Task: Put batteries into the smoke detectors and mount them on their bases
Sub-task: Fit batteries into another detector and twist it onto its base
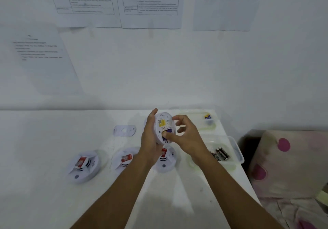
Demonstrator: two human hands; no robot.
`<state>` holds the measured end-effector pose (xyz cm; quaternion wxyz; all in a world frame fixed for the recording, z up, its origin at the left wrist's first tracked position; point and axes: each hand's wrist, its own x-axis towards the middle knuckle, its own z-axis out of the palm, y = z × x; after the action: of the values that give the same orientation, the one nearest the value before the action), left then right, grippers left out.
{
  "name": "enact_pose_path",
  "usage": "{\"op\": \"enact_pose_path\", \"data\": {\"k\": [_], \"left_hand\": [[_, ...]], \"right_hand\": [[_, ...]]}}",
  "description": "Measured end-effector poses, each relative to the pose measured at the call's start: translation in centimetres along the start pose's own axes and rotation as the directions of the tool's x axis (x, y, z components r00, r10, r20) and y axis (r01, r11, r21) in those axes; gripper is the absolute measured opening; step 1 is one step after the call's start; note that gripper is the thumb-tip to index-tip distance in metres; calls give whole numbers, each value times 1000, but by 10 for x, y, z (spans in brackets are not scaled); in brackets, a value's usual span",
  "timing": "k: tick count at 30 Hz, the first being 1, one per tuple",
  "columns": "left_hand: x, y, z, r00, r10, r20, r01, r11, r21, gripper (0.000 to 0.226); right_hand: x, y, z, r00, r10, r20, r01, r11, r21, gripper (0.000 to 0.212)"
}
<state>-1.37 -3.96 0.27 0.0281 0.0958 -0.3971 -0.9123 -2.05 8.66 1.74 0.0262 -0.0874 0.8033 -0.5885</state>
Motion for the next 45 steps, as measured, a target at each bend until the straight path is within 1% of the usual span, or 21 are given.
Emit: {"op": "enact_pose_path", "data": {"k": [3,7,9,11,13,16,19,21,22,24,27,32,34,35,36,37,38,39,41,43,45], "left_hand": [[-12,7,-7,1000,16,-18,-18,997,-78,55],[-16,28,-28,1000,2,-18,-4,996,-91,42],[-13,44,-43,1000,18,-9,-18,997,-81,42],[-10,65,-62,999,49,-18,-50,995,-84,44],[-7,88,-84,997,66,-38,-69,993,-93,48],[0,115,-116,997,61,-57,-66,994,-88,49],[7,133,-142,996,56,-67,-61,996,-70,46],[10,142,-155,996,50,-68,-55,996,-64,45],[11,147,-161,997,47,-66,-50,997,-57,46],[12,155,-172,997,37,-67,-41,998,-54,46],[15,163,-185,998,20,-68,-24,998,-65,46],[22,171,-195,999,-9,-43,7,998,-62,49],[24,171,-195,999,-13,-36,11,998,-61,55],[26,171,-195,1000,-9,-27,8,998,-60,55],[27,170,-193,1000,-4,-27,3,999,-53,50],[27,169,-190,999,-1,-34,-1,999,-45,44],[27,166,-185,999,0,-46,-2,999,-32,39],[26,163,-179,998,-4,-55,2,1000,-25,34],[23,155,-164,999,-23,-34,22,1000,-19,36],[18,144,-149,999,-42,9,42,999,-13,49],[15,135,-135,996,-65,61,67,997,-29,53]], "right_hand": [[-1,-3,10,997,60,42,-61,998,9,81],[6,-5,35,996,29,82,-26,999,-42,100],[11,-6,50,997,-31,75,33,999,-25,91],[19,-8,65,997,-77,31,78,996,-39,69],[30,-7,81,991,-127,39,132,979,-157,49],[50,1,108,962,-170,215,249,868,-430,41],[72,3,141,906,-159,391,391,665,-636,46],[87,-2,160,890,-99,446,422,553,-718,54],[94,-3,168,888,-66,455,418,527,-740,59],[105,-2,183,892,-3,453,384,532,-754,67],[112,-2,190,900,51,433,311,621,-720,69],[105,-2,191,929,-4,371,290,631,-720,69],[97,-5,189,975,-31,222,165,772,-614,62],[92,-9,186,994,-3,108,52,888,-456,53],[87,-15,182,996,83,27,-76,980,-186,43],[79,-22,177,983,181,24,-183,975,125,38],[71,-28,172,970,234,70,-243,900,362,36],[62,-34,167,966,233,109,-256,837,483,35],[47,-44,160,984,152,90,-177,871,458,30],[37,-51,156,999,53,11,-54,957,285,25],[32,-55,152,999,-52,-10,53,986,157,24]]}}
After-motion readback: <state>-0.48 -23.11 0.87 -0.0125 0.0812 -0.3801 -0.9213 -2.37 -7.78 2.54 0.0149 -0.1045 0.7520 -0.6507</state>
